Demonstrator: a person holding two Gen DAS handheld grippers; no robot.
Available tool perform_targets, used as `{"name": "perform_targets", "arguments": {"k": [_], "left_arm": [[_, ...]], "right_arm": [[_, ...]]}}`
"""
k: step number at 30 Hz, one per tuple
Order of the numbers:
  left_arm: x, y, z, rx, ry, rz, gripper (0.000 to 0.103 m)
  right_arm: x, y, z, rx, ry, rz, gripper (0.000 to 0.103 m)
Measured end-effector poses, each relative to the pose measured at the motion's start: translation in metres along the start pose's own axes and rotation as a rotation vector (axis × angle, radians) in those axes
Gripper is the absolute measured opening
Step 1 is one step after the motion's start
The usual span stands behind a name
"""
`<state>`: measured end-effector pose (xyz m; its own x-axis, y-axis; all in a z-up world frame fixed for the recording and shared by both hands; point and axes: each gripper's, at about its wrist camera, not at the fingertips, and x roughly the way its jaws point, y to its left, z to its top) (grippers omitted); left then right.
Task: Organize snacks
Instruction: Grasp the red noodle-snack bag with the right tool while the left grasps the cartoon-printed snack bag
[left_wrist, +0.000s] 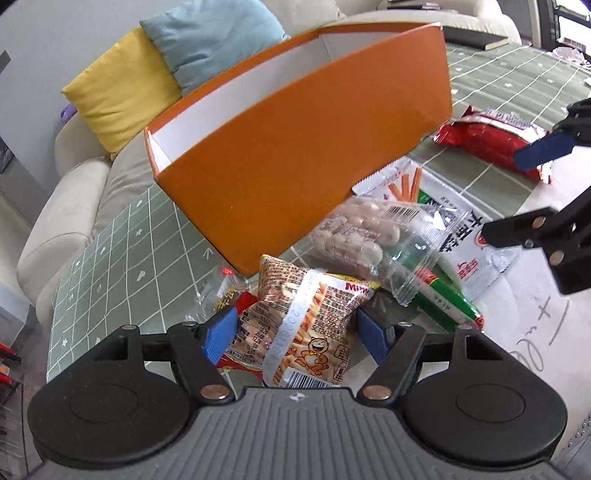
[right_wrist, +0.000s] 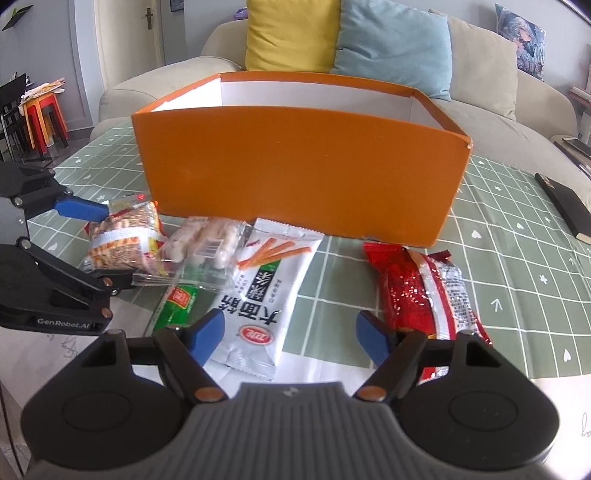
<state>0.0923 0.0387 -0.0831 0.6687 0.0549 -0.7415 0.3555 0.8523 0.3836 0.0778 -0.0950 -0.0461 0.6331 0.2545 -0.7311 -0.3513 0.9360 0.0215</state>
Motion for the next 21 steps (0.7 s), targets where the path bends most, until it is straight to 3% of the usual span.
{"name": "perform_targets", "arguments": {"k": [9, 16, 21], "left_arm": [[0.005, -0.005, 0.000, -0.024, 0.020, 0.010, 0.080], [0.007, 0.002, 0.004, -0.092, 0.048, -0.012, 0.080], [0.009, 0.006, 0.006, -0.157, 0.068, -0.035, 0.080]], "right_arm": [[0.004, -0.024, 0.001, -0.060, -0.037, -0.110, 0.076], [0.017, -0.066, 0.000, -0.065, -0.008, -0.190, 0.090], [0.028, -0.097, 0.001, 0.029, 0.032, -0.149, 0.096]]}}
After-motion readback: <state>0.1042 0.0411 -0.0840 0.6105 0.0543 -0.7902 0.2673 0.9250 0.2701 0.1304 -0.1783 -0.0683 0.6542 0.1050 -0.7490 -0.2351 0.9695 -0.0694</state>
